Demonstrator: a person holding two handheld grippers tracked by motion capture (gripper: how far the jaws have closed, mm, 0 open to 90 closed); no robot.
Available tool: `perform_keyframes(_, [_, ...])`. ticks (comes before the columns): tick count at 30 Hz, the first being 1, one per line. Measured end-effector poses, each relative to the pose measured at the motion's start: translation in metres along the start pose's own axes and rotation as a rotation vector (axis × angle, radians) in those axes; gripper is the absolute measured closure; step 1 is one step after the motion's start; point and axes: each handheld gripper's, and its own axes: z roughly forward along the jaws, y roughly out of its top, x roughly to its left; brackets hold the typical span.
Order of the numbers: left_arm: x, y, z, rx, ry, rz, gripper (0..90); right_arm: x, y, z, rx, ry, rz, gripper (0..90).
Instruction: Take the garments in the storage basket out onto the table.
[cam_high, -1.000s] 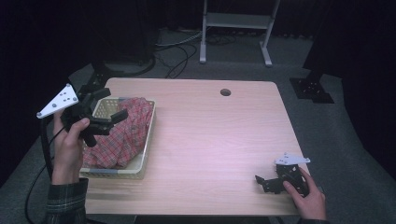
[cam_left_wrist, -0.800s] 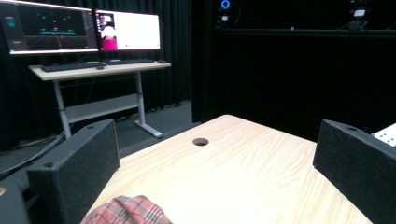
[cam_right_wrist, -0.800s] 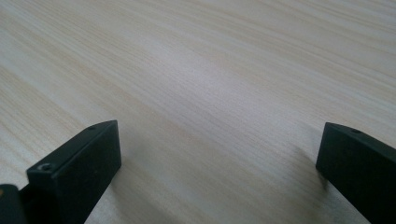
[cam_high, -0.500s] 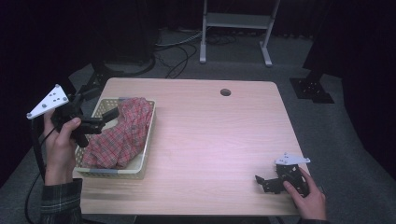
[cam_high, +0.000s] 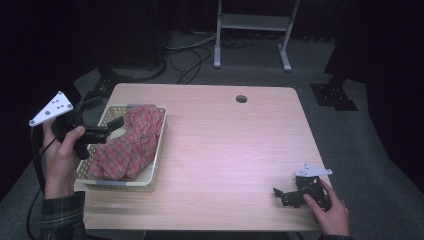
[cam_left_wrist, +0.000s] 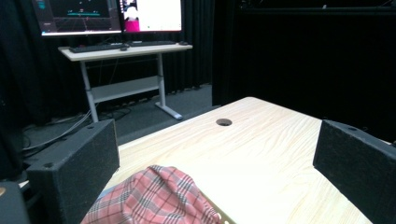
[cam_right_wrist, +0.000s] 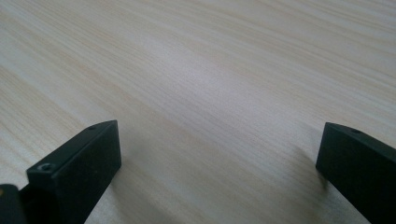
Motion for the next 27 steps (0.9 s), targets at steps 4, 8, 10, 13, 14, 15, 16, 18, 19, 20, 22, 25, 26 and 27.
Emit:
perform_keyframes(4, [0.001, -0.001, -0.001, 0.017, 0.010, 0.002, 0.1, 0.000, 0.000, 0.000, 0.000, 0.000, 0.000, 0.0])
perform_keyframes(8, [0.003, -0.002, -0.001, 0.034, 0.019, -0.001, 0.1, 0.000, 0.000, 0.000, 0.000, 0.000, 0.000, 0.0])
perform_keyframes(10, [0.003, -0.003, 0.000, 0.045, 0.021, -0.003, 0.1, 0.000, 0.000, 0.000, 0.000, 0.000, 0.000, 0.0])
perform_keyframes(13, [0.004, -0.004, 0.001, 0.056, 0.029, -0.004, 0.1, 0.000, 0.000, 0.000, 0.000, 0.000, 0.000, 0.0])
perform_keyframes(14, [0.003, -0.004, 0.001, 0.059, 0.031, -0.005, 0.1, 0.000, 0.000, 0.000, 0.000, 0.000, 0.000, 0.0])
perform_keyframes(15, [0.003, -0.004, 0.002, 0.063, 0.032, -0.005, 0.1, 0.000, 0.000, 0.000, 0.000, 0.000, 0.000, 0.0])
perform_keyframes(16, [0.004, -0.005, 0.002, 0.070, 0.033, -0.003, 0.1, 0.000, 0.000, 0.000, 0.000, 0.000, 0.000, 0.0])
perform_keyframes(18, [0.003, -0.005, 0.003, 0.083, 0.038, -0.001, 0.1, 0.000, 0.000, 0.000, 0.000, 0.000, 0.000, 0.0])
perform_keyframes(19, [0.003, -0.006, 0.004, 0.088, 0.040, -0.002, 0.1, 0.000, 0.000, 0.000, 0.000, 0.000, 0.000, 0.0])
perform_keyframes(20, [0.003, -0.006, 0.005, 0.093, 0.041, -0.002, 0.1, 0.000, 0.000, 0.000, 0.000, 0.000, 0.000, 0.0])
perform_keyframes(22, [0.003, -0.007, 0.007, 0.099, 0.043, -0.004, 0.1, 0.000, 0.000, 0.000, 0.000, 0.000, 0.000, 0.0])
perform_keyframes(25, [0.004, -0.009, 0.009, 0.114, 0.040, -0.006, 0.1, 0.000, 0.000, 0.000, 0.000, 0.000, 0.000, 0.0])
perform_keyframes(26, [0.004, -0.010, 0.010, 0.117, 0.040, -0.008, 0.1, 0.000, 0.000, 0.000, 0.000, 0.000, 0.000, 0.0])
perform_keyframes(27, [0.004, -0.011, 0.011, 0.122, 0.040, -0.007, 0.1, 0.000, 0.000, 0.000, 0.000, 0.000, 0.000, 0.0])
